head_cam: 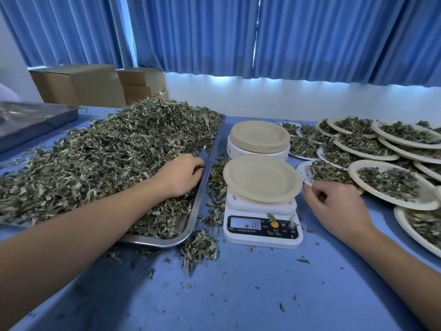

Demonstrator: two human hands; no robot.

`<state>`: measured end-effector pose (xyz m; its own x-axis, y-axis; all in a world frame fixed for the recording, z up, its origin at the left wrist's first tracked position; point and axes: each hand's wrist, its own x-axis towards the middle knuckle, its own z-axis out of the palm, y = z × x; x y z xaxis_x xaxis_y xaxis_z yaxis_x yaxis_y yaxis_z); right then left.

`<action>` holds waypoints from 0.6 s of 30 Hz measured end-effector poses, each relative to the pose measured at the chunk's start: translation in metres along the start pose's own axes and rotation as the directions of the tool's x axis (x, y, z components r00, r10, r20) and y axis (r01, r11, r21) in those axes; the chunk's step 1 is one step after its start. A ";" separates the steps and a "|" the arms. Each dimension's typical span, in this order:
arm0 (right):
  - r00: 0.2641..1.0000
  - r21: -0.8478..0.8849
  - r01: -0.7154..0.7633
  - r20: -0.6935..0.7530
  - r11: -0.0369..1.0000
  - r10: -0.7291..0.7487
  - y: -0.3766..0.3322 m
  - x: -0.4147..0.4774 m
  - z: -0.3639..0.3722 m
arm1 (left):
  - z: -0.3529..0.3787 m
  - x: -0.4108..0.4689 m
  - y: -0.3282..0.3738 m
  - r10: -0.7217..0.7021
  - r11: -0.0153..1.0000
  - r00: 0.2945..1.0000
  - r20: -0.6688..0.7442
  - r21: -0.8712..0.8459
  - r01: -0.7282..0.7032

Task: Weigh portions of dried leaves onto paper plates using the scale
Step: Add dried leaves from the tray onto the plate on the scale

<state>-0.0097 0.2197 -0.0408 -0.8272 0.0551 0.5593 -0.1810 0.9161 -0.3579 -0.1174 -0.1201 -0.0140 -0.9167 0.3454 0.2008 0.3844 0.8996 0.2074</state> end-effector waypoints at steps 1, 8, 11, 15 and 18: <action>1.000 0.000 0.002 0.004 1.000 -0.002 0.001 0.000 0.000 | -0.003 -0.001 0.001 -0.008 0.999 1.000 -0.023 0.039 0.009; 0.998 -0.060 0.053 0.046 0.997 -0.050 0.000 0.001 0.001 | -0.006 -0.021 0.012 -0.439 0.789 0.892 0.106 0.520 0.326; 0.998 -0.079 0.042 0.056 0.996 -0.037 -0.002 0.001 0.001 | 0.000 -0.030 0.014 -0.412 0.835 0.908 0.074 0.430 0.343; 0.998 -0.081 0.030 0.062 0.996 -0.025 -0.001 0.001 0.000 | 0.004 -0.028 0.015 -0.266 0.886 0.964 -0.024 0.388 0.255; 0.998 -0.073 0.018 0.068 0.997 -0.013 -0.001 0.001 0.000 | 0.006 -0.026 0.013 -0.163 0.891 0.985 -0.062 0.419 0.174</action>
<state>-0.0100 0.2185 -0.0397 -0.8591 0.0156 0.5116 -0.1569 0.9434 -0.2921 -0.0893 -0.1162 -0.0225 -0.9586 0.1769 0.2232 0.1375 0.9738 -0.1813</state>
